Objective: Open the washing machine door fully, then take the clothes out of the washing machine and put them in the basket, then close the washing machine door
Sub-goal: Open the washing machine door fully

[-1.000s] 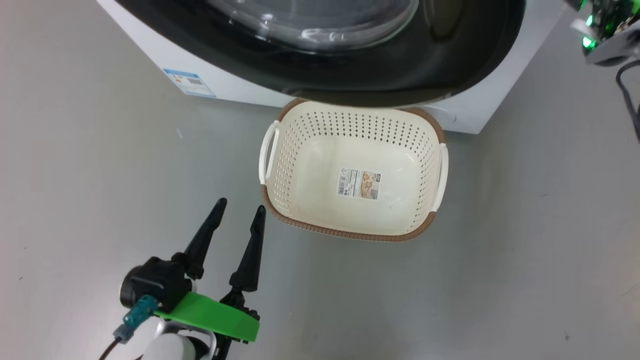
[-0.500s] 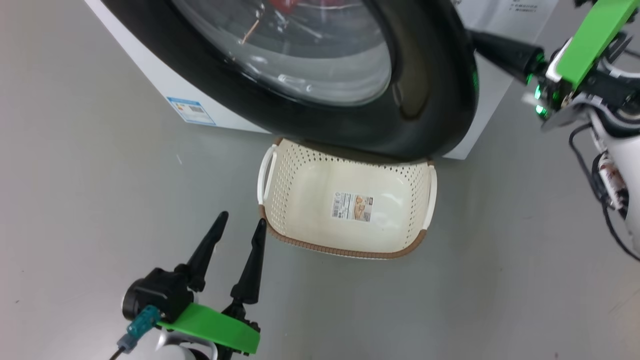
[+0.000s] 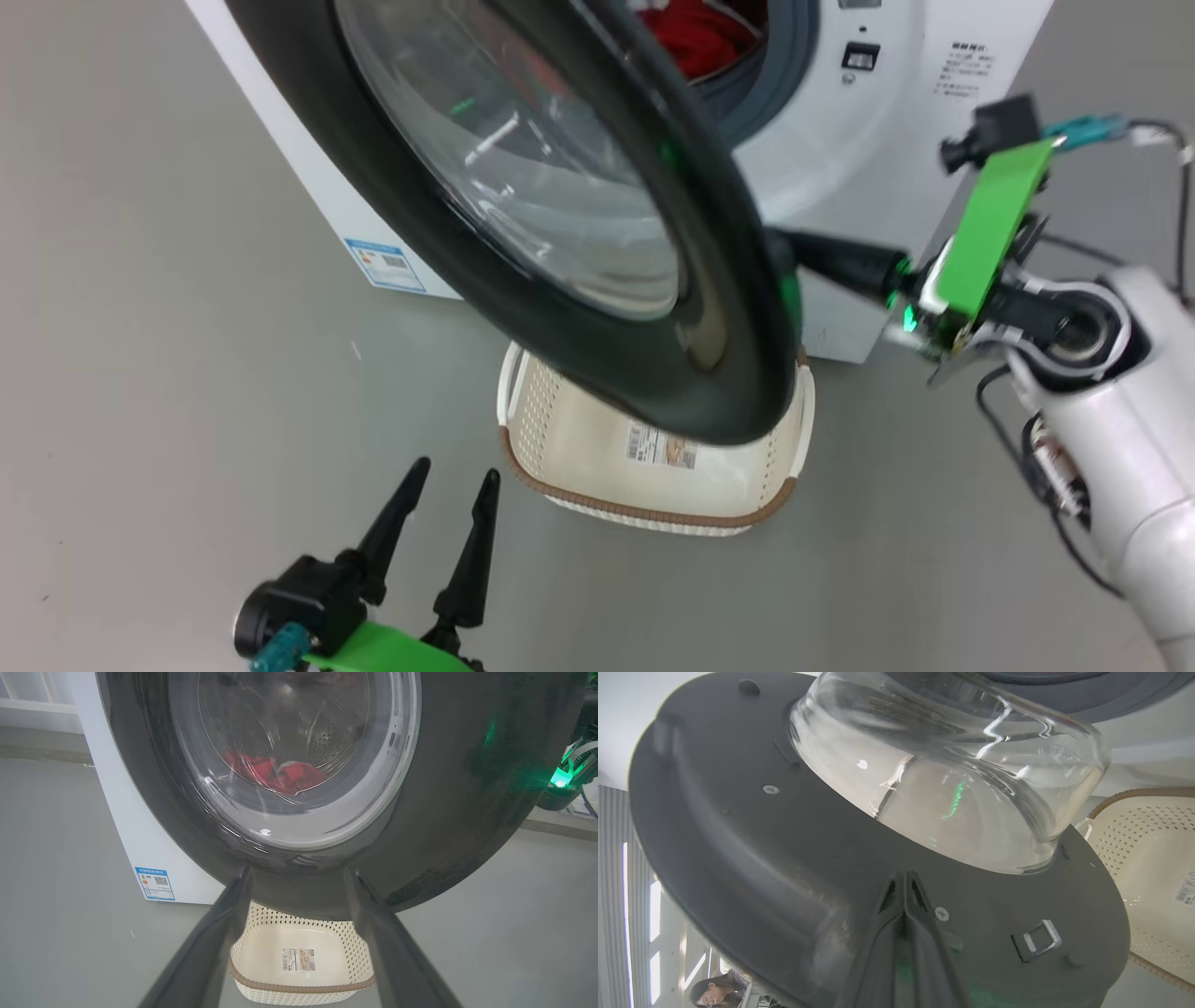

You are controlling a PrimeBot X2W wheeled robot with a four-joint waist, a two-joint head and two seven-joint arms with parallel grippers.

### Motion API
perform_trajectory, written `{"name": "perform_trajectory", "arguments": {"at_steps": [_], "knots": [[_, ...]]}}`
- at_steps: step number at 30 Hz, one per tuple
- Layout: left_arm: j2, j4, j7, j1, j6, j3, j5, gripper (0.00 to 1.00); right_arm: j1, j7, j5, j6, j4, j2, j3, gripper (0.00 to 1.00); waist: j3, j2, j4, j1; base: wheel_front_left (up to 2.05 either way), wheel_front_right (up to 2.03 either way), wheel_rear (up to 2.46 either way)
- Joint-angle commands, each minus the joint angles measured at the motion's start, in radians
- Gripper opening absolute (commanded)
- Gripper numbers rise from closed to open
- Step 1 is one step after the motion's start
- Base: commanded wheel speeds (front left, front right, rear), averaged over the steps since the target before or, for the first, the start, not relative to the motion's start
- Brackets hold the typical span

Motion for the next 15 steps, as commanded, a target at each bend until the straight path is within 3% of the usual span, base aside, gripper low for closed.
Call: {"name": "perform_trajectory", "arguments": {"at_steps": [1, 15], "knots": [[0.014, -0.023, -0.012, 0.006, -0.006, 0.032, 0.013, 1.0, 0.023, 0.008, -0.006, 0.005, -0.042, 0.022, 0.014, 0.0, -0.023, -0.0001, 0.015, 0.0, 0.0, 0.0, 0.0], [0.014, -0.04, -0.012, 0.068, -0.006, 0.065, 0.018, 1.0, 0.21, 0.026, -0.031, 0.005, -0.17, 0.075, 0.053, 0.0, -0.11, -0.0001, 0.117, 0.0, 0.0, 0.0, 0.0]]}}
